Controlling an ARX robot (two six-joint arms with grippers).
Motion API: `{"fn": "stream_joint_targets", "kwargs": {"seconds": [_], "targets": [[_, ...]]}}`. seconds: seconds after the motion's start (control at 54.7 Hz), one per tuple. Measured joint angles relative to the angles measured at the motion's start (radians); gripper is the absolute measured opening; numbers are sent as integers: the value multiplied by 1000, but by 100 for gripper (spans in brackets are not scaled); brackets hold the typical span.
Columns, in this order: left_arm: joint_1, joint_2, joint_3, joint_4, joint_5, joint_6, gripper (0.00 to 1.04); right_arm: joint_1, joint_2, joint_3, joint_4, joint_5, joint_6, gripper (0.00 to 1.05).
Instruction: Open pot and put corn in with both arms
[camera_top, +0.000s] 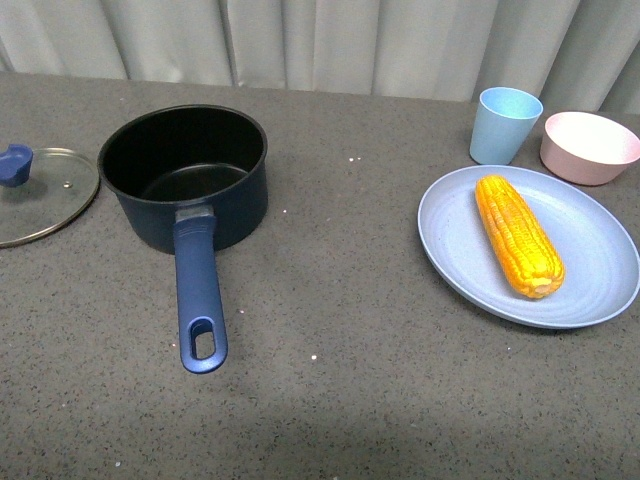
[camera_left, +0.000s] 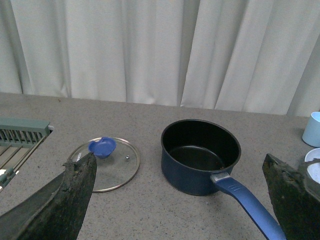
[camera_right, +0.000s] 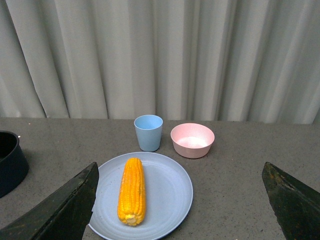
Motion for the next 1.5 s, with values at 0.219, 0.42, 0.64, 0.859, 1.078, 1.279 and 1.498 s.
{"fn": "stream_joint_targets", "kwargs": {"seconds": [0.219,0.42,0.64,0.859,1.078,1.279,1.498], "targets": [[0,-1,0,0,0,0,98,83,285,48,24,468,-21,96],[0,-1,0,0,0,0,98,-121,832,214,335,187,13,96],[0,-1,0,0,0,0,98,-146,1310,472,304,68,34,96],[0,-1,0,0,0,0,98,-138,1563,672,270,2,102,96],[0,-1,0,0,0,0,98,-61,1769,839,107,-88,110,96],[0,-1,0,0,0,0,98,20,1897,988,-26,-91,115,96],[0,-1,0,0,0,0,98,63,2003,1129,-138,-106,113,96]]}}
